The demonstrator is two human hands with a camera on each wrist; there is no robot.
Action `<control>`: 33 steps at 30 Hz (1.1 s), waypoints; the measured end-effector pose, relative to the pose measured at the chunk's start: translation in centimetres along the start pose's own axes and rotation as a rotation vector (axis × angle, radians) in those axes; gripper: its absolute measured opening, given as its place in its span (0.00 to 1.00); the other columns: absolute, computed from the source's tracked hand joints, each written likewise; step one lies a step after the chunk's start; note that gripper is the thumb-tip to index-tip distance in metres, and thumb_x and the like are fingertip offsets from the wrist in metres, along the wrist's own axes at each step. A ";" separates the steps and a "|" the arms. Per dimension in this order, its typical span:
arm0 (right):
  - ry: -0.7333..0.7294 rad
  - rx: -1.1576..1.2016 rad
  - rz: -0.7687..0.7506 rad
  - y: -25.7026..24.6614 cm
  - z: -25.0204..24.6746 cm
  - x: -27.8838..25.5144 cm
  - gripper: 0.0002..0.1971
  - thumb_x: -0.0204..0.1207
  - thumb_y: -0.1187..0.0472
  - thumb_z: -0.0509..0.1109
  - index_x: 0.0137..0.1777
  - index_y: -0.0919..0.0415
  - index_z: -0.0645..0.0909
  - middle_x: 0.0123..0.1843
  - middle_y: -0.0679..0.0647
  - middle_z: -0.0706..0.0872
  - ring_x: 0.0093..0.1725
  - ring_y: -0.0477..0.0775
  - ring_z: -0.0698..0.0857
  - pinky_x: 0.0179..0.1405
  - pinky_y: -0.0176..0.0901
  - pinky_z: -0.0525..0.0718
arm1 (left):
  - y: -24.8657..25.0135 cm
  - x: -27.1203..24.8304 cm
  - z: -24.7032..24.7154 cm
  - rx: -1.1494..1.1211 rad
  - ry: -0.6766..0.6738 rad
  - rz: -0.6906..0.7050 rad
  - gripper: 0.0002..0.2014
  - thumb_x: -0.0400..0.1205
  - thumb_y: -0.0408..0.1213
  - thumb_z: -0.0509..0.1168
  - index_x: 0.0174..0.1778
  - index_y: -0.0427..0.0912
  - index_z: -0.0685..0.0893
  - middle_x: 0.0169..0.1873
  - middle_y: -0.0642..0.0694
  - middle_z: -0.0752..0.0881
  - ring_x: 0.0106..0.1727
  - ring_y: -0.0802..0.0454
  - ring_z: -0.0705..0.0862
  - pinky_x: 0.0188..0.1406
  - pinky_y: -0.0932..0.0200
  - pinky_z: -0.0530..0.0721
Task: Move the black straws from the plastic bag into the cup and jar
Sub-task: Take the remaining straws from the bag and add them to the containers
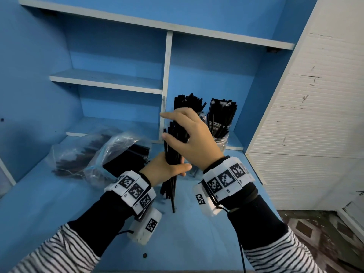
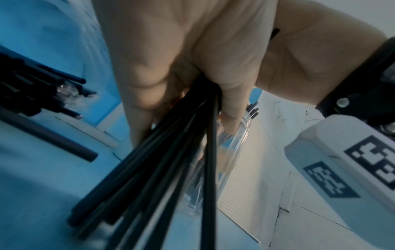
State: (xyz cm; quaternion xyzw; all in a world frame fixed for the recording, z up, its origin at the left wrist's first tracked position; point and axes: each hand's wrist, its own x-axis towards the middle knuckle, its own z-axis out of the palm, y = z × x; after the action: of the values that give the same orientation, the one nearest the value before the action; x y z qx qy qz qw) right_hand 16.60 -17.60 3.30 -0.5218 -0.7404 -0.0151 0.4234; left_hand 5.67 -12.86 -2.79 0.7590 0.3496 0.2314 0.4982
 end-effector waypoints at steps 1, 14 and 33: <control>-0.003 -0.011 0.000 0.0 0.0 0.0 0.14 0.77 0.60 0.73 0.62 0.59 0.84 0.60 0.51 0.80 0.59 0.43 0.79 0.62 0.28 0.75 | 0.0 0.1 0.1 0.005 0.008 0.000 0.14 0.77 0.36 0.73 0.49 0.27 0.84 0.39 0.36 0.89 0.39 0.56 0.88 0.48 0.60 0.83; 0.060 0.119 0.205 -1.3 -3.4 -0.3 0.51 0.65 0.44 0.80 0.83 0.50 0.54 0.72 0.46 0.69 0.66 0.41 0.75 0.61 0.27 0.77 | 0.2 0.1 0.2 -0.052 0.018 -0.005 0.18 0.79 0.51 0.69 0.27 0.46 0.81 0.29 0.49 0.88 0.45 0.50 0.91 0.66 0.44 0.79; 0.135 0.186 0.223 -2.5 -10.5 1.9 0.05 0.74 0.65 0.73 0.41 0.68 0.82 0.36 0.56 0.86 0.36 0.45 0.85 0.38 0.34 0.84 | 5.9 0.5 0.6 -0.180 0.102 0.412 0.24 0.68 0.42 0.81 0.56 0.54 0.77 0.48 0.60 0.84 0.51 0.65 0.83 0.49 0.73 0.77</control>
State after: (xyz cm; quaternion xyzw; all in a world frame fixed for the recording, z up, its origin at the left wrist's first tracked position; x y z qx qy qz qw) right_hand 20.85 -22.19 12.28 -0.5570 -0.6462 0.0655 0.5176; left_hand 8.18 -14.34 2.40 0.7542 0.1899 0.3965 0.4878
